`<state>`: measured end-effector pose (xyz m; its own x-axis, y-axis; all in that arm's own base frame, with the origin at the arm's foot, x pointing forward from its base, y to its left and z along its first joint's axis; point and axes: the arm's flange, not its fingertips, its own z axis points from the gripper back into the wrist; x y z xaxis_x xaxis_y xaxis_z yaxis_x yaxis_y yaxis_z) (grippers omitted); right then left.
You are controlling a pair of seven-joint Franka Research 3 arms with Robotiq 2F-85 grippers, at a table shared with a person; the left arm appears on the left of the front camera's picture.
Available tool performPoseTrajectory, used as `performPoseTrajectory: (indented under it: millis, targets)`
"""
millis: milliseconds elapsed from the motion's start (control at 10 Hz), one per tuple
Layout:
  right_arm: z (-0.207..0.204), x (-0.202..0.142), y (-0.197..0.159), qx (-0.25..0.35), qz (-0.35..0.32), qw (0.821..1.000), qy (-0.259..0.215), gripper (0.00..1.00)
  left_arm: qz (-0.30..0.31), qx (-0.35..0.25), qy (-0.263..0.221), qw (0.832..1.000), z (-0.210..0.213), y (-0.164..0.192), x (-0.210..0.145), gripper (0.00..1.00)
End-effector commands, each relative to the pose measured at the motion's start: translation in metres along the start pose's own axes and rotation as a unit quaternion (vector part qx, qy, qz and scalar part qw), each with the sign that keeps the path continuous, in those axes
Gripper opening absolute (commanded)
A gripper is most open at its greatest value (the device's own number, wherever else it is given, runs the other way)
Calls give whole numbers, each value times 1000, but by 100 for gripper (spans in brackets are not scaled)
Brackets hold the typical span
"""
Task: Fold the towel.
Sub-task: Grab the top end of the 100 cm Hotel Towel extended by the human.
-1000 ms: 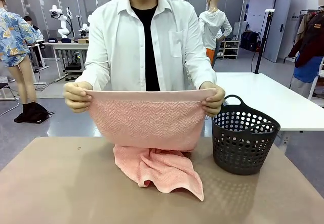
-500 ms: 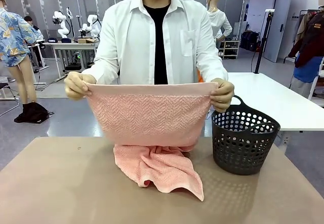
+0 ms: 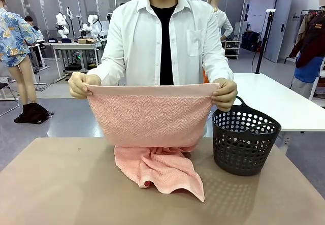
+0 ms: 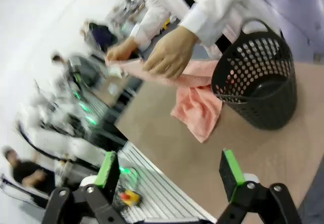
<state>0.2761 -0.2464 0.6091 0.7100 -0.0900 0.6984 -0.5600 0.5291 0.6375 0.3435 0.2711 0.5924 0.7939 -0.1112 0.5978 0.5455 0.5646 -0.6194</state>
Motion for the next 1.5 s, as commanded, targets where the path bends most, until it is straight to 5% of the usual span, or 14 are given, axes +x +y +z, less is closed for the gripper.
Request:
performPoseTrajectory:
  millis: [0, 200, 600, 900, 1100, 1200, 1400]
  targets:
    - [-10, 20, 38, -49, 146, 986, 58, 100, -128, 82, 52, 987, 2, -43, 22, 100]
    - [-40, 40, 107, -82, 295, 944, 127, 100, -254, 109, 98, 956, -16, -115, 45, 100]
    - [-105, 28, 199, -109, 447, 868, 188, 100, -402, 130, 163, 892, -84, -216, 43, 100]
    - [-129, 11, 211, -113, 468, 852, 205, 100, -420, 118, 172, 883, -115, -235, 35, 100]
    - [-126, 18, 219, -101, 467, 855, 203, 100, -392, 125, 138, 901, -109, -231, 40, 100]
    - [-126, 18, 219, -101, 467, 855, 203, 100, -423, 103, 174, 883, -116, -237, 39, 100]
    - [-126, 18, 219, -101, 467, 855, 203, 100, -423, 103, 174, 883, -116, -237, 39, 100]
